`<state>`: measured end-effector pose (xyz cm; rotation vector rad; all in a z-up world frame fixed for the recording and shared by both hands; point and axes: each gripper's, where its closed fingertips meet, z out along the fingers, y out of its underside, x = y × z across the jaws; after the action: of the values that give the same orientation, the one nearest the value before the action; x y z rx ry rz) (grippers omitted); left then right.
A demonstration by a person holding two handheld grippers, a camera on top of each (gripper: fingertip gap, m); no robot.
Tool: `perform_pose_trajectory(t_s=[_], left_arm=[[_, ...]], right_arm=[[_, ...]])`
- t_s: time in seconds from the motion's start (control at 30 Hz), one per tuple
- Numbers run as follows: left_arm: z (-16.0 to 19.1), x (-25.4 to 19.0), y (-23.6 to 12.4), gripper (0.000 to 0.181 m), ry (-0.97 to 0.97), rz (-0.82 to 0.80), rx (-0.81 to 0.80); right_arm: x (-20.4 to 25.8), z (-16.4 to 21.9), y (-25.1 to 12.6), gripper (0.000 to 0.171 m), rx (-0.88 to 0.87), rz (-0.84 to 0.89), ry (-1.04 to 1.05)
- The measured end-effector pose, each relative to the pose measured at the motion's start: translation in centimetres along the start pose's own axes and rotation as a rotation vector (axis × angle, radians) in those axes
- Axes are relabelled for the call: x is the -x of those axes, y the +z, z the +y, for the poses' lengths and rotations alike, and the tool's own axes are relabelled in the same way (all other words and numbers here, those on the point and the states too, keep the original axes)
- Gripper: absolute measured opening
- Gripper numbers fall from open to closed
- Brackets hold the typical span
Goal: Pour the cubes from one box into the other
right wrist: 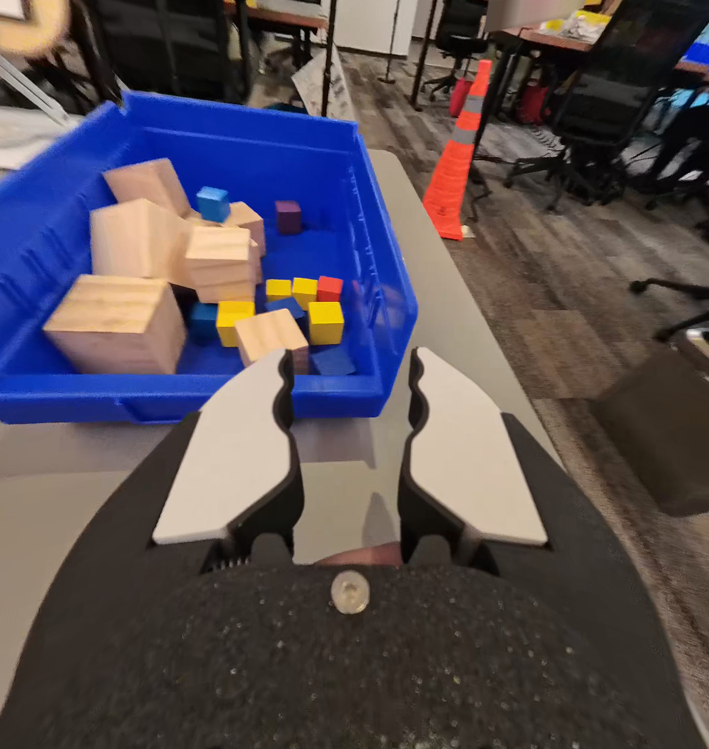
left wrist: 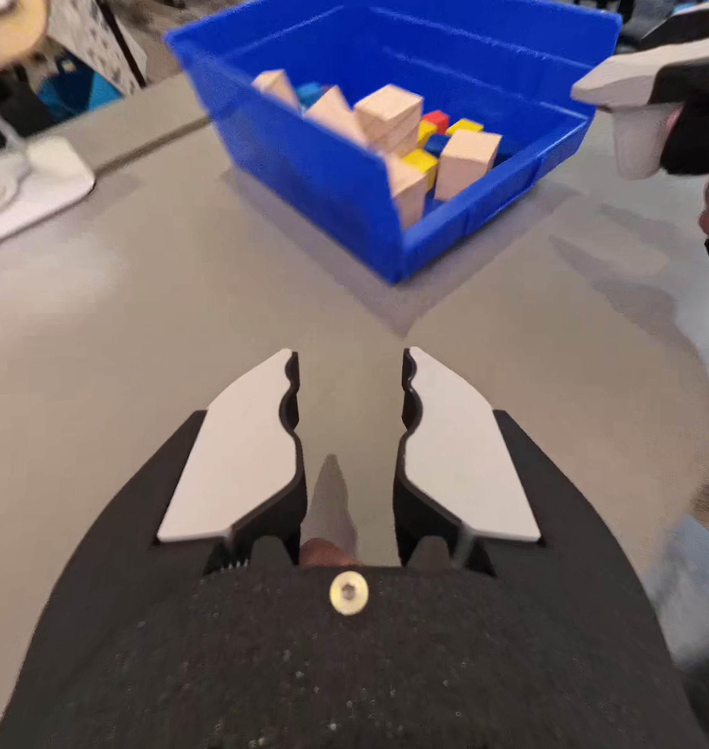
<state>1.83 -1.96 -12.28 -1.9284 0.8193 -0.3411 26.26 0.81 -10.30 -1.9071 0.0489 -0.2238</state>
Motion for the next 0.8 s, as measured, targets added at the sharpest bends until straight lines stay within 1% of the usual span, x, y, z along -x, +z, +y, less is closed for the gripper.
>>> perform_pose_trajectory(t_s=[0.03,0.1,0.13,0.2,0.23,0.27,0.3,0.33,0.37,0.4,0.43,0.53,0.63,0.7,0.8], left_arm=[[-1.3,-0.8,2.3,0.047,0.008,-0.060,0.002],[-3.5,-0.7,6.0,0.047,-0.027,-0.187,-0.008],[-4.2,-0.8,7.6,0.047,-0.072,-0.201,-0.016],[-4.8,-1.2,10.0,0.048,-0.209,-0.161,0.001],[-5.0,-1.0,10.7,0.042,-0.277,-0.151,0.006],[-5.1,-0.3,11.0,0.023,-0.338,-0.162,0.001],[-5.2,0.2,11.0,0.016,-0.384,-0.155,-0.012],[-5.1,0.5,11.0,0.015,-0.400,-0.161,-0.016],[-5.0,0.8,10.9,0.013,-0.387,-0.176,-0.011],[-4.9,0.9,10.7,0.012,-0.377,-0.193,0.004],[-4.8,0.9,10.6,0.010,-0.368,-0.208,0.022],[-4.4,1.4,10.0,0.007,-0.355,-0.234,0.045],[-3.6,2.9,7.5,0.005,-0.377,-0.249,0.023],[-3.3,5.1,4.7,0.005,-0.366,-0.281,-0.021],[-2.1,10.2,-0.6,0.004,-0.367,-0.343,-0.054]], right_arm=[[-0.1,0.0,0.3,0.054,0.006,0.008,-0.011],[-0.3,0.0,1.0,0.054,0.010,-0.015,0.032],[-0.3,0.3,1.7,0.054,0.026,-0.052,0.085],[0.0,0.6,3.2,0.056,0.063,-0.141,0.193],[-0.1,0.7,4.0,0.056,0.080,-0.160,0.215],[-0.4,0.8,4.7,0.052,0.098,-0.157,0.211],[-0.8,1.0,5.2,0.043,0.117,-0.143,0.196],[-0.8,1.2,5.5,0.036,0.129,-0.141,0.187],[-0.1,1.1,5.5,0.025,0.121,-0.193,0.205],[0.2,1.0,5.5,0.015,0.122,-0.205,0.257],[-0.2,1.1,5.5,0.005,0.133,-0.174,0.302],[0.2,0.8,4.7,0.003,0.142,-0.125,0.271],[2.6,-1.2,2.8,0.002,0.083,-0.115,0.222],[5.5,-3.0,1.2,0.002,0.028,-0.114,0.191],[12.2,-5.1,-0.6,0.002,-0.025,-0.173,0.204]])
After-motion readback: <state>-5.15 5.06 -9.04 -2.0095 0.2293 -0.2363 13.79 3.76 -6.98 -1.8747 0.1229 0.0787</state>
